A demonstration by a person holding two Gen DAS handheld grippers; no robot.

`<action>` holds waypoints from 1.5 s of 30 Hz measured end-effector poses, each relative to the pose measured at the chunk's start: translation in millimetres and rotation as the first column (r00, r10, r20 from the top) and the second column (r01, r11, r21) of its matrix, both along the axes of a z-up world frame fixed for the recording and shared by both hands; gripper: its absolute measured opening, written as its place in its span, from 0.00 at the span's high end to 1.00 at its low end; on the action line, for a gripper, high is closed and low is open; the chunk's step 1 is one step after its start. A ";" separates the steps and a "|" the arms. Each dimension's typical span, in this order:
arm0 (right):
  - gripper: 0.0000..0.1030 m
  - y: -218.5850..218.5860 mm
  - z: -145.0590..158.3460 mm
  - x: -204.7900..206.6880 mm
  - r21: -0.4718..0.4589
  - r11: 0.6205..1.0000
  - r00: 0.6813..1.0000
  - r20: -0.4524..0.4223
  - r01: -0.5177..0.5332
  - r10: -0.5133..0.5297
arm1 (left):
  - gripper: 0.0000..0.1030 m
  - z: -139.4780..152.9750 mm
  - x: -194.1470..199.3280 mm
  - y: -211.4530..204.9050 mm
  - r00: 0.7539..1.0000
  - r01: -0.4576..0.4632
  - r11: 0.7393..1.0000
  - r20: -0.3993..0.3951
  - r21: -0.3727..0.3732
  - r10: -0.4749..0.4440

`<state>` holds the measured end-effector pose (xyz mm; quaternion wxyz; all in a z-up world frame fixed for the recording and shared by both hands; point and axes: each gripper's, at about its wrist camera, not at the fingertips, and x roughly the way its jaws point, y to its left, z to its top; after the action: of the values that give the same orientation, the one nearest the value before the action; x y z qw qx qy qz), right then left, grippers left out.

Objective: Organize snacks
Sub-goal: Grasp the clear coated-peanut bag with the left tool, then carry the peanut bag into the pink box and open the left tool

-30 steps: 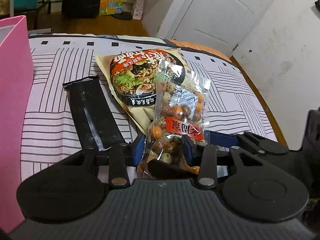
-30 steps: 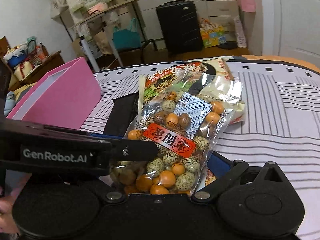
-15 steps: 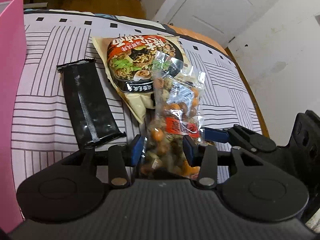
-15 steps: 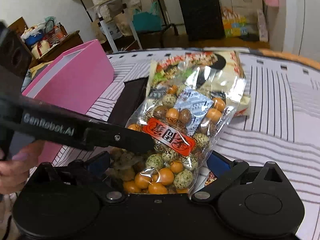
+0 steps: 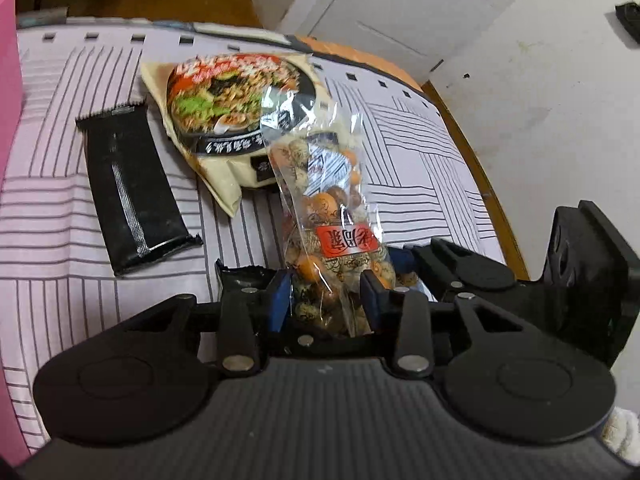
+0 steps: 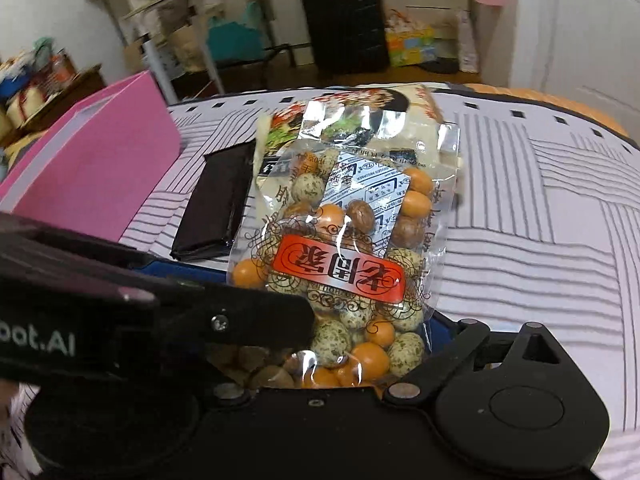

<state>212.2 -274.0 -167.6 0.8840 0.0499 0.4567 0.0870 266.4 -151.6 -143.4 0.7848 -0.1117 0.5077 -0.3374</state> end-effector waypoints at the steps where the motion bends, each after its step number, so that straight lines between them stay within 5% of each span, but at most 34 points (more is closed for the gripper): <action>1: 0.04 -0.8 2.6 -3.4 -0.017 1.000 1.000 0.011 0.007 -0.007 | 0.65 2.6 -3.3 -1.6 1.000 -0.001 1.000 0.010 0.003 0.001; 15: 0.04 23.8 51.0 -54.8 -0.030 0.997 0.997 0.031 0.066 -0.065 | 0.65 47.1 -51.7 15.8 0.999 -0.006 1.000 0.040 -0.006 0.006; 25: 0.04 62.7 85.4 -95.8 -0.035 0.999 1.000 0.001 -0.009 0.009 | 0.64 81.8 -100.9 49.3 1.000 -0.005 0.999 0.001 0.043 0.005; 38: 0.04 123.0 136.2 -129.6 -0.130 0.979 0.984 0.066 -0.157 0.166 | 0.63 119.8 -140.6 122.0 0.998 -0.057 0.996 -0.027 -0.064 0.056; 45: 0.04 152.7 156.7 -125.6 -0.168 0.961 0.962 0.126 -0.221 0.244 | 0.63 140.3 -152.5 157.3 0.995 -0.089 0.992 0.026 -0.091 0.091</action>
<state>86.7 -121.3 -11.0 0.8997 -0.0783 0.3991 0.1587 113.8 5.7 -3.1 0.8009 -0.1646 0.4747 -0.3258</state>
